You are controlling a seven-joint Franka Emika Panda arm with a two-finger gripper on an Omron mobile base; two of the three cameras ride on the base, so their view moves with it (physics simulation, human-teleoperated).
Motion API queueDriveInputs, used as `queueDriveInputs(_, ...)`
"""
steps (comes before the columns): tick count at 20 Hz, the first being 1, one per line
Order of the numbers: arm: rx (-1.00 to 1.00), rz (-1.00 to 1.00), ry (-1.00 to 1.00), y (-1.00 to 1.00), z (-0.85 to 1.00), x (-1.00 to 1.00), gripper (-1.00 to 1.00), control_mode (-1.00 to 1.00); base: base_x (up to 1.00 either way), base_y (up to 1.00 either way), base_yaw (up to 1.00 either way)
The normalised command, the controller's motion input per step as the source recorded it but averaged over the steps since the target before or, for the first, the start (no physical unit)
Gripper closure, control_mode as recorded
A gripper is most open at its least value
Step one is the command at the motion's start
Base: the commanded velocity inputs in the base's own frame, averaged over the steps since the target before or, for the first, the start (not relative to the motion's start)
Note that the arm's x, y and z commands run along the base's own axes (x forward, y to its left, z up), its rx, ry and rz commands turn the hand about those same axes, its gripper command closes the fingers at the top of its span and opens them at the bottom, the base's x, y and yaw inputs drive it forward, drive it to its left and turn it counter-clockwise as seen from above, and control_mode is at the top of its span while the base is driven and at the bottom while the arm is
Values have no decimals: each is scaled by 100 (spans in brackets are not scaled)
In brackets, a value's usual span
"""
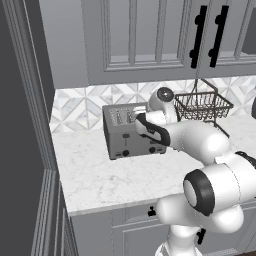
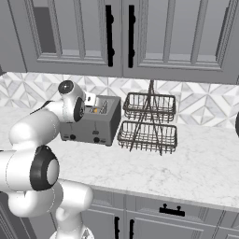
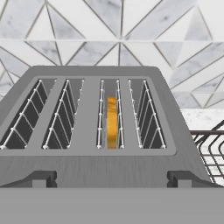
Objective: Start the toaster. Once the lever pops up, take the bread to the plate on the dining counter.
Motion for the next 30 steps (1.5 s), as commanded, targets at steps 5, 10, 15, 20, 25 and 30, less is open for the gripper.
queueDriveInputs(5, 0, 0, 0, 0, 0, 0, -100, -100, 0, 0, 0)
queueDriveInputs(10, 0, 0, 0, 0, 0, 0, -100, -100, 0, 0, 0)
queueDriveInputs(15, 0, 0, 0, 0, 0, 0, -100, -100, 0, 0, 0)
queueDriveInputs(20, 0, 0, 0, 0, 0, 0, -100, -100, 0, 0, 0)
queueDriveInputs(25, 0, 0, 0, 0, 0, 0, -100, -100, 0, 0, 0)
queueDriveInputs(30, 0, 0, 0, 0, 0, 0, -100, -100, 0, 0, 0)
